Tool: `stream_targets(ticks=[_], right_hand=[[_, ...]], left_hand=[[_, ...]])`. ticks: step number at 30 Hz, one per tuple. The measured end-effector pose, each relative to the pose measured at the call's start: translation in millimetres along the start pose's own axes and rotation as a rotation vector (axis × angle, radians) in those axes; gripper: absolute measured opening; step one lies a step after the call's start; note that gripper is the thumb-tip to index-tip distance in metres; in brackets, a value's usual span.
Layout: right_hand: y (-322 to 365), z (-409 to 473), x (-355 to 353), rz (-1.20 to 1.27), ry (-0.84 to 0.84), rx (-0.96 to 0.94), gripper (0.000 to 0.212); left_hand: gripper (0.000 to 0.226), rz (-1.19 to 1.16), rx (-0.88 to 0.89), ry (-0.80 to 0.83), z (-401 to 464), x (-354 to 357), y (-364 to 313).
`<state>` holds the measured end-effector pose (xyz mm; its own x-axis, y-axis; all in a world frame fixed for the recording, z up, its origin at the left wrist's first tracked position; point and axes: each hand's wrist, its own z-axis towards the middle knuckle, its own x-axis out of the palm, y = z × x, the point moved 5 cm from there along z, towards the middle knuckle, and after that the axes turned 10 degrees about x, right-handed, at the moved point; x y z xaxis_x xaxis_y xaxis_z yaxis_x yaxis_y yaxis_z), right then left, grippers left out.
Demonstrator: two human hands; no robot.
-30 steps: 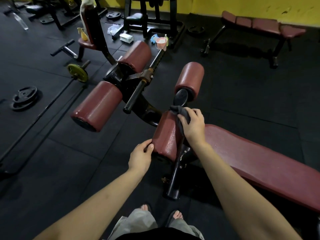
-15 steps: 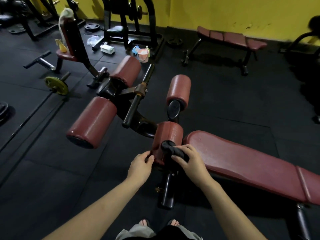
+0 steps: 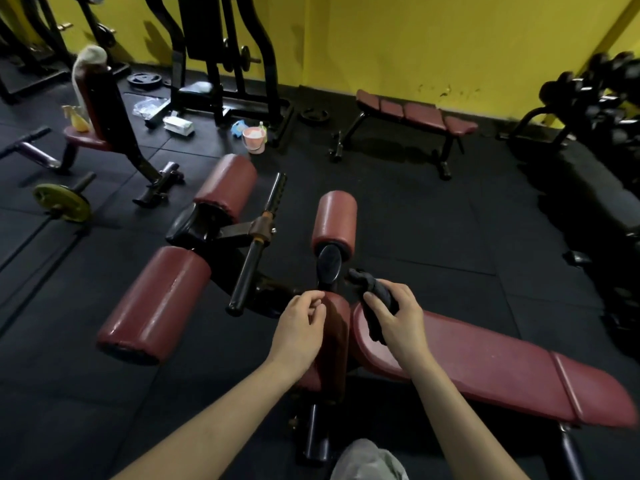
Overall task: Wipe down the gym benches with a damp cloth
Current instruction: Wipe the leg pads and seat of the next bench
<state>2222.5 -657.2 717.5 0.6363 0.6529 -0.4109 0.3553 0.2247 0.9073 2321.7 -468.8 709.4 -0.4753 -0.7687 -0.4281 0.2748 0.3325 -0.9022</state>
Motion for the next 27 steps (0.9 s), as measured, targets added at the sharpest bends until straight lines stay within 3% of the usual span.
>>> stream_targets(ticks=[8, 15, 20, 27], right_hand=[[23.8, 126.3, 14.6, -0.003, 0.085, -0.059, 0.022], [24.9, 249.4, 54.2, -0.126, 0.170, -0.136, 0.044], [54.0, 333.9, 76.7, -0.311, 0.157, -0.342, 0.035], [44.0, 381.1, 135.6, -0.641, 0.304, -0.463, 0.038]], left_hand=[[0.028, 0.057, -0.019, -0.123, 115.2, 25.9, -7.2], [0.037, 0.230, -0.179, -0.182, 190.9, 42.2, 24.7], [0.055, 0.256, -0.303, -0.119, 216.2, 51.2, 48.9], [0.053, 0.320, -0.294, -0.064, 222.8, 62.3, 65.4]])
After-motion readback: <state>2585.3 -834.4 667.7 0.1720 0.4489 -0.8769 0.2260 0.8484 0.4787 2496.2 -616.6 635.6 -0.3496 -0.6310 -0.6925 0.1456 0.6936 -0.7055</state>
